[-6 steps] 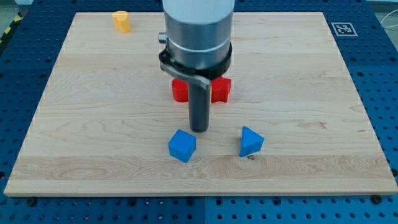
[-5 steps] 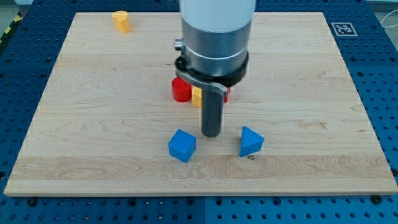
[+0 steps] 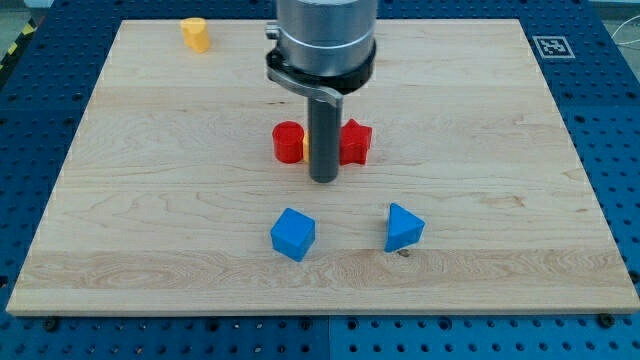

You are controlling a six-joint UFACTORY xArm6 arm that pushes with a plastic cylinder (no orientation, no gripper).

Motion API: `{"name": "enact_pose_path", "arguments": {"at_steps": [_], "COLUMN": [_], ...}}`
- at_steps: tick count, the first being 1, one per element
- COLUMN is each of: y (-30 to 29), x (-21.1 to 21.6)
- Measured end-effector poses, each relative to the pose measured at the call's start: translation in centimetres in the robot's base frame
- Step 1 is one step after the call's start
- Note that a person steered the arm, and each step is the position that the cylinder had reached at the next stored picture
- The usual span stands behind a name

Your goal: Slide the yellow hexagon slightly up

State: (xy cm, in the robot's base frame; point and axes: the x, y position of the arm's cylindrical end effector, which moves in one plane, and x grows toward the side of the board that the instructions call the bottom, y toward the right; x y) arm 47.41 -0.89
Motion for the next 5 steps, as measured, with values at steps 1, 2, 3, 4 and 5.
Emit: {"name": "enact_pose_path", "arguments": {"at_steps": [1, 2, 3, 4, 5], "y": [-0.2, -0.2, -0.2, -0.2, 0.9], "x": [-1.4, -3.1, -5.1, -7.4, -9.0]}}
